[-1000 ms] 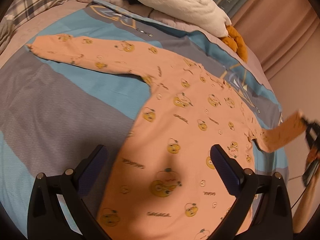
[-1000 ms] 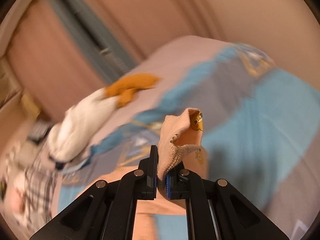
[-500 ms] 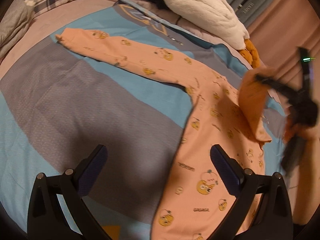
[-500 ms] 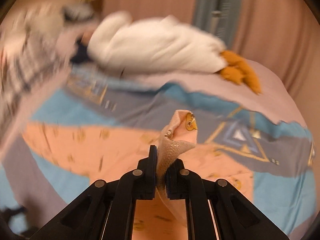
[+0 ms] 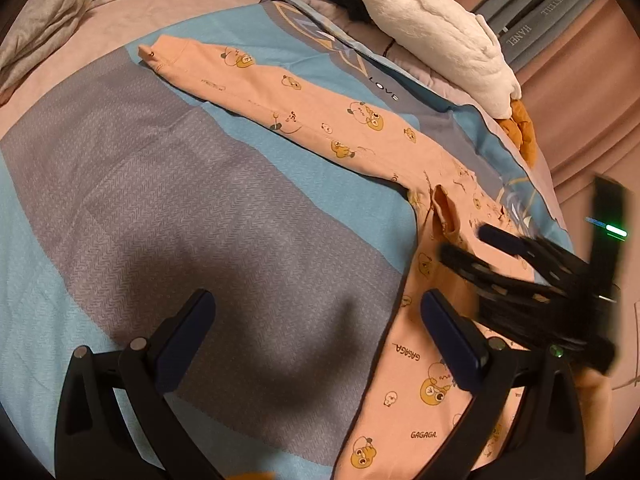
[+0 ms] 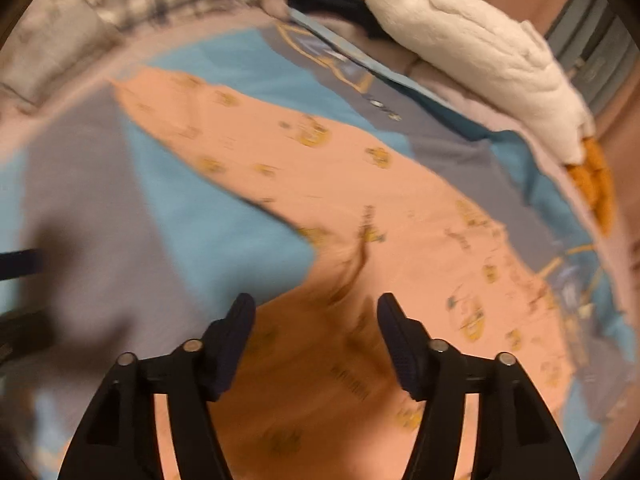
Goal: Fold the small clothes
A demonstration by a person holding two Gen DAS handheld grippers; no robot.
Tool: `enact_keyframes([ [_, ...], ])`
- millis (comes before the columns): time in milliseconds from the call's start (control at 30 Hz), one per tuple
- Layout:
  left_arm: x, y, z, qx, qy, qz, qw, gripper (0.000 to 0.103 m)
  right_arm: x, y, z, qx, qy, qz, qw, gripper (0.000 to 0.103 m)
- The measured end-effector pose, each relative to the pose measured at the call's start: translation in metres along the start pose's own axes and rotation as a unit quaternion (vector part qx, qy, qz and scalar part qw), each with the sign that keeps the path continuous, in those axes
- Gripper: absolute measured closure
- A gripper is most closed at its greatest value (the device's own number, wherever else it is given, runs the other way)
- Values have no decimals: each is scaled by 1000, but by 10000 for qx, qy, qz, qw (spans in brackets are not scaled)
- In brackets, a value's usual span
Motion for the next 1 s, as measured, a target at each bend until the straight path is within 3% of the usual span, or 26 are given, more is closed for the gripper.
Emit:
enact_keyframes([
  [133,-2,2,-8,108,-57,104,9999,0,48,-31,11,-647,-679,-812,9923,40],
  [167,-3,2,-11,144,-79,123,9998,0,55,-44,16,-876,-813,-848,9892,40],
  [233,-6,2,-18,244,-89,206,9994,0,58,-81,29,-1362,-840,-523,9857,43],
  [300,-10,1,-27,347,-67,388,9986,0,51,-112,43,-1651,-674,-1,9840,60],
  [367,-15,0,-39,458,-8,552,9974,1,39,-140,62,-1941,-456,365,9792,69],
  [433,-20,2,-55,646,-39,664,9957,1,31,-161,81,-2263,-373,570,9717,70],
  [567,-29,16,-85,1204,-145,942,9881,1,24,-188,121,-3014,-575,527,9503,71],
  [667,-37,31,-108,1559,-339,879,9833,1,24,-192,140,-3369,-978,198,9362,71],
  [800,-53,65,-131,2183,-507,899,9704,2,32,-181,145,-3383,-1182,135,9335,71],
  [900,-65,95,-143,2702,-552,1060,9554,2,43,-171,143,-3276,-1347,107,9351,71],
  [1000,-69,119,-153,3161,-680,1472,9348,5,46,-168,140,-3231,-1528,-10,9339,71],
])
Point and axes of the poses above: each gripper's, at about its wrist camera, not at the fingertips, and x roughly against the way its jaws point, y to its left, z to its underside, the point moved 5 cm from there along -x, roughly the way its jaws point, and after that the axes turned 12 degrees about -z, right-handed, at the moved point
